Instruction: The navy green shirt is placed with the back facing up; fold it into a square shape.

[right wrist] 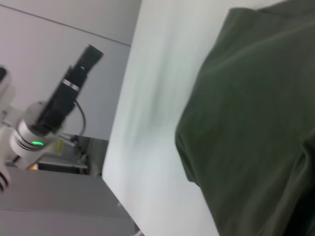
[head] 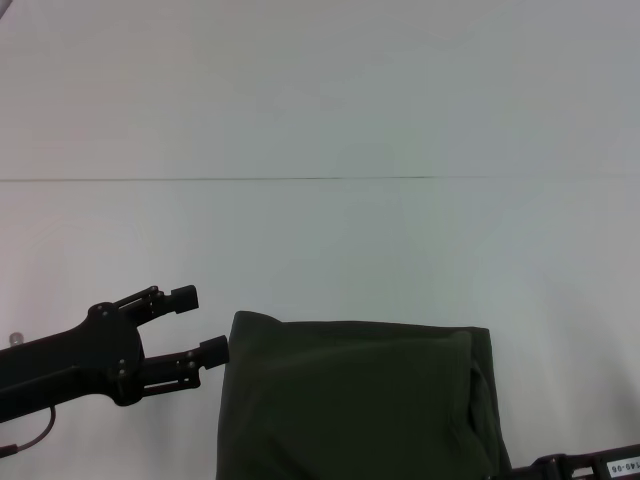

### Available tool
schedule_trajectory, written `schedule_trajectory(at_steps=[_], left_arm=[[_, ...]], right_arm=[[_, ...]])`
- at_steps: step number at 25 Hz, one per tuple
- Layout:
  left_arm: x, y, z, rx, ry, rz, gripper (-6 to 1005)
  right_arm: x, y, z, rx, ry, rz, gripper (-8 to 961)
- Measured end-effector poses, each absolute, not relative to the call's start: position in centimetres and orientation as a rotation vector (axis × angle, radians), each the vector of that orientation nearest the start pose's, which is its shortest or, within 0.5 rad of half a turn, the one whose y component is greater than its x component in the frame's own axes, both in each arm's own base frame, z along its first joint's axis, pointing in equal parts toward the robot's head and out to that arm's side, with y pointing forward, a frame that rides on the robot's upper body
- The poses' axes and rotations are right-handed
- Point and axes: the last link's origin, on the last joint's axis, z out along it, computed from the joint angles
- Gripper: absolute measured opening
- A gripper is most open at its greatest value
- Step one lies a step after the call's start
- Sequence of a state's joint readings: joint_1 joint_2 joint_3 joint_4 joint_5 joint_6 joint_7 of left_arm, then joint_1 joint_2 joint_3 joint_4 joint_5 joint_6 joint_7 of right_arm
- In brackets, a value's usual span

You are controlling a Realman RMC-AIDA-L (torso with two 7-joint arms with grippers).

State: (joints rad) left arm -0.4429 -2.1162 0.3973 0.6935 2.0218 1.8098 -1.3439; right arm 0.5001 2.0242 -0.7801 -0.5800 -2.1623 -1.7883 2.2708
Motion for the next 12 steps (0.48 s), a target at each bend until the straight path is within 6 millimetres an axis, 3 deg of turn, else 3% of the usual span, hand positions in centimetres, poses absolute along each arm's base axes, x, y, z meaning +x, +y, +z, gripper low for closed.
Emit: schedule_trajectory(at_steps=[11, 12], left_arm=[[-27.75, 28.93, 2.82, -2.579, -0.669, -1.008, 932], [-27.75, 28.93, 2.82, -2.579, -0.669, -1.008, 932]], right_arm=[[28.33, 27.32, -0.8, -2.639, 1.992, 0.524, 664], [28.38, 27.31, -0.79, -2.638, 1.992, 0.522, 577]])
